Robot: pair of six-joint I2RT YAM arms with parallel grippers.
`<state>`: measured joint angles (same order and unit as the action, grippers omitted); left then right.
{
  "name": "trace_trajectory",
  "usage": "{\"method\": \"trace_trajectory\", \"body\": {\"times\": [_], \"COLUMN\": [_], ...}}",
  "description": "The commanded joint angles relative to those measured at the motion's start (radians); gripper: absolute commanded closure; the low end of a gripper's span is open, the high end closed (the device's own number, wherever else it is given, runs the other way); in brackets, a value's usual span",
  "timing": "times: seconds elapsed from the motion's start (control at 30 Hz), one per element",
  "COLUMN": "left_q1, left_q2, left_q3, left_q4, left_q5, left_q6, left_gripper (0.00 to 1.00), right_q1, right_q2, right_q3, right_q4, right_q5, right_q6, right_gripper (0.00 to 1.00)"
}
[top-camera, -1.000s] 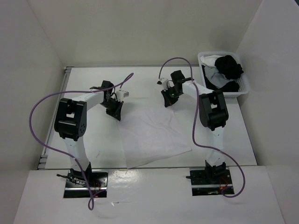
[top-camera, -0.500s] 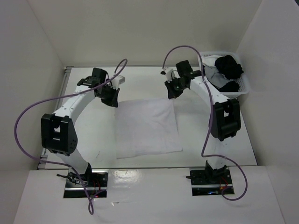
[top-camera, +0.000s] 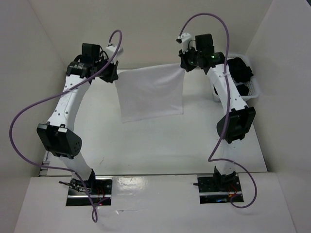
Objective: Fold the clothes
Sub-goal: Fold the tank top
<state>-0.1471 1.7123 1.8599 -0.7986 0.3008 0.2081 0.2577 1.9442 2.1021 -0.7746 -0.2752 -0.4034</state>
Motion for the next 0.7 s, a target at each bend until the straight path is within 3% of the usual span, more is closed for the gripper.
{"method": "trace_trajectory", "body": {"times": [0.0, 0.13, 0.27, 0.37, 0.47, 0.6, 0.67], "left_q1": [0.026, 0.035, 0.035, 0.035, 0.024, 0.001, -0.008], "left_q2": [0.030, 0.052, 0.052, 0.026, -0.040, -0.153, -0.201], "left_q3": [0.117, 0.183, 0.196, 0.103, -0.025, -0.278, -0.347], "left_q4": [0.045, 0.097, 0.119, 0.119, 0.153, 0.162, 0.150], "left_q5": [-0.026, -0.058, -0.071, -0.060, -0.060, -0.022, -0.002], "left_q6": [-0.013, -0.038, -0.038, -0.038, -0.015, 0.022, 0.031], "left_gripper": [1.00, 1.00, 1.00, 1.00, 1.00, 1.00, 1.00], "right_q1": [-0.051, -0.090, -0.101, -0.101, -0.092, -0.045, -0.034], "right_q2": [0.059, 0.107, 0.128, 0.099, -0.002, -0.164, -0.212], "right_q3": [0.163, 0.310, 0.352, 0.329, 0.135, -0.260, -0.339], "right_q4": [0.003, -0.006, -0.017, -0.046, 0.015, 0.138, 0.138], "right_q5": [0.040, 0.041, 0.042, 0.005, -0.004, 0.088, 0.088], "right_q6": [0.044, 0.077, 0.087, 0.074, 0.038, -0.032, -0.046], "right_gripper": [1.00, 1.00, 1.00, 1.00, 1.00, 1.00, 1.00]}}
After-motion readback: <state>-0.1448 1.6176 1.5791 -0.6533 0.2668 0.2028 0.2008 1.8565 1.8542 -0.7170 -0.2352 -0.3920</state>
